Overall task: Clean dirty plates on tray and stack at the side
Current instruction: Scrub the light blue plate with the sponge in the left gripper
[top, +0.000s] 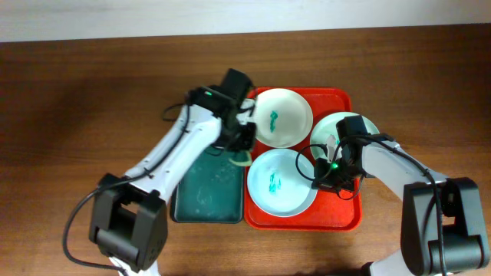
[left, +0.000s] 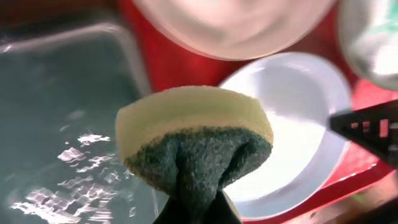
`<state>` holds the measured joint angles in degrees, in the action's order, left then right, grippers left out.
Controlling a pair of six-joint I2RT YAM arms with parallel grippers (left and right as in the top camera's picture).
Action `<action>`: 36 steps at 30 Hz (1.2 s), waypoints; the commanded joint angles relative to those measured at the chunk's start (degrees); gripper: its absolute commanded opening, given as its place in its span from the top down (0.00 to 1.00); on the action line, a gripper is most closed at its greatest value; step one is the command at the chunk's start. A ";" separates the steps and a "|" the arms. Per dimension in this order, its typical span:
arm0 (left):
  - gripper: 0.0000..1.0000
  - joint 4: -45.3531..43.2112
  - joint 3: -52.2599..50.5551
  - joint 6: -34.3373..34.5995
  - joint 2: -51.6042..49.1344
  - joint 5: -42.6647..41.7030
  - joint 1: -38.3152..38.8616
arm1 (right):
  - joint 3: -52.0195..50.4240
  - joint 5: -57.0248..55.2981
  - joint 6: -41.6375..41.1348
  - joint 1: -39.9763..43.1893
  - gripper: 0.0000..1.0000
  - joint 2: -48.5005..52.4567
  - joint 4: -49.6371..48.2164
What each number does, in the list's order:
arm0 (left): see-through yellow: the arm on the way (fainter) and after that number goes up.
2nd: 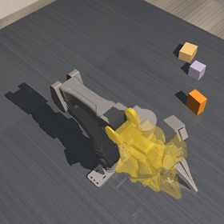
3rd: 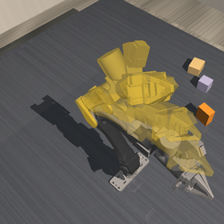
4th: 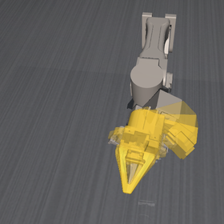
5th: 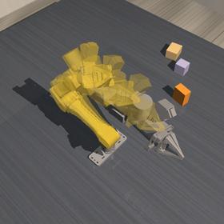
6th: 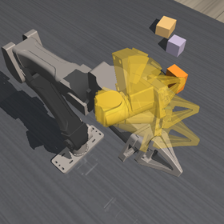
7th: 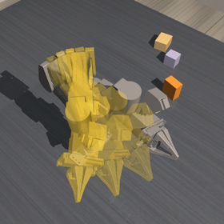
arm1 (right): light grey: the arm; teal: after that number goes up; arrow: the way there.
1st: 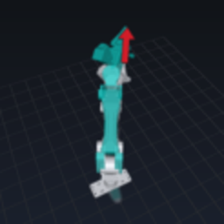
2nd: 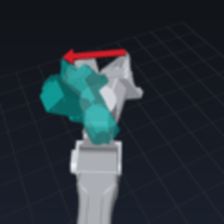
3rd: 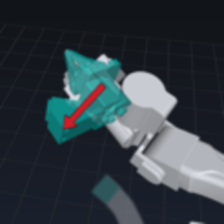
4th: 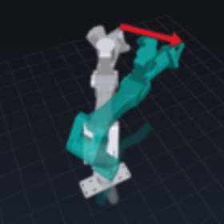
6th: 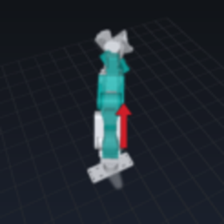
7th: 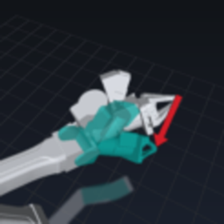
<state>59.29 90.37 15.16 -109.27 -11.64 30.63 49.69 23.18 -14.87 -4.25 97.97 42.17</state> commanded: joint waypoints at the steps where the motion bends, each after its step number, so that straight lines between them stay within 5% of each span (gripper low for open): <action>1: 1.00 -7.23 -2.45 2.19 -0.76 -1.07 6.10 | -1.40 -8.85 -0.39 -0.20 0.95 0.85 -0.02; 5: 1.00 -9.18 -2.54 8.72 -5.92 -2.01 10.97 | -1.40 -8.85 -0.39 -0.20 0.94 0.85 0.63; 13: 1.00 -10.95 -2.54 8.76 -19.10 -15.56 11.61 | -1.42 -8.85 -0.39 -0.20 0.94 0.85 0.70; 20: 1.00 0.52 0.42 12.70 -19.28 16.41 10.08 | -1.42 -8.85 -0.39 -0.20 0.94 0.85 1.09; 23: 1.00 3.13 3.15 12.66 -19.30 23.52 10.08 | -1.42 -8.85 -0.39 -0.20 0.94 0.85 1.09; 26: 1.00 0.74 3.15 12.61 -19.45 18.25 11.34 | -1.42 -8.85 -0.42 -0.20 0.93 0.85 1.09; 30: 1.00 -4.42 3.10 5.73 -20.98 -7.08 14.32 | -1.42 -8.85 -0.42 -0.20 0.93 0.85 1.07; 36: 1.00 -6.58 3.13 -0.74 -21.03 -11.56 17.44 | -1.40 -8.83 -0.66 -0.17 0.94 0.85 0.68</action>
<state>53.28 94.28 18.35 -126.48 -15.20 45.71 49.69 20.18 -14.83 -4.23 97.27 43.48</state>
